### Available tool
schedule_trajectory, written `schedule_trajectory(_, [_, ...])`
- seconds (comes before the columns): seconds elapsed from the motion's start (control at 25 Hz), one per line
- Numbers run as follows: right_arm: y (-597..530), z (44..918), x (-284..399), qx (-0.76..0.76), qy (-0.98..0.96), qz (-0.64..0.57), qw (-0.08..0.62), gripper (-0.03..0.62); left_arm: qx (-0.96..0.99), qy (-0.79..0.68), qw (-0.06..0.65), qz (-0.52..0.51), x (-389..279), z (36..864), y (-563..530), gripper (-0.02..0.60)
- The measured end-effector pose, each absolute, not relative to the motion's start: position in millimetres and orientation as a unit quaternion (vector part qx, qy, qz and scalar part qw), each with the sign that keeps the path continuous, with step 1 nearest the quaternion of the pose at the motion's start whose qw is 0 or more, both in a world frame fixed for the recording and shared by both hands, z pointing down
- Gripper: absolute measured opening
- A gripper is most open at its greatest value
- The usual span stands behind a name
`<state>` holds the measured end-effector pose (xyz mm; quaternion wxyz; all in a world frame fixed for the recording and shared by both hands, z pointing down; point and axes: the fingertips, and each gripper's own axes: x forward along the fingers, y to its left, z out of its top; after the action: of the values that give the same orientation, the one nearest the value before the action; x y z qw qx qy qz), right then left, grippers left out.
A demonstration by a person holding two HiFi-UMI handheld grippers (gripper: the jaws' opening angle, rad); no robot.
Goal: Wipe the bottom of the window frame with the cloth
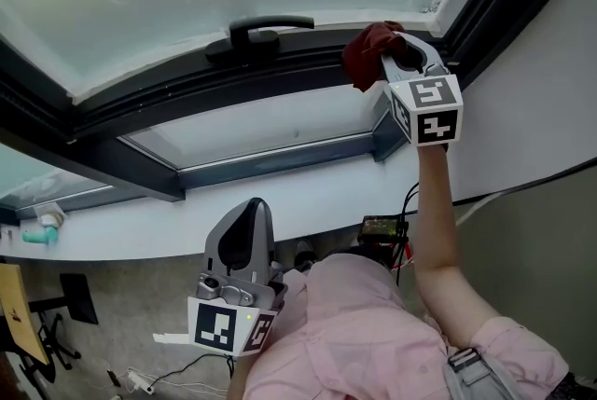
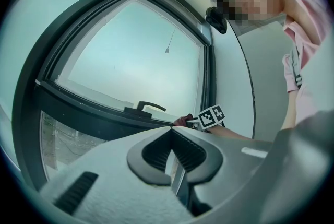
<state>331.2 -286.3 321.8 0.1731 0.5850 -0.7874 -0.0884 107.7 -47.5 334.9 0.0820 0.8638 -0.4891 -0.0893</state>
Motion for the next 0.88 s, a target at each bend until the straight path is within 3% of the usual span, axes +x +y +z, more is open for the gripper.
schedule_trajectory(0.88, [-292.8, 324.9, 390.1, 0.626, -0.758, -0.06, 0.172, 0.067, 0.862, -0.489, 0.1, -0.087, 101.4, 343.5, -48.1, 0.0])
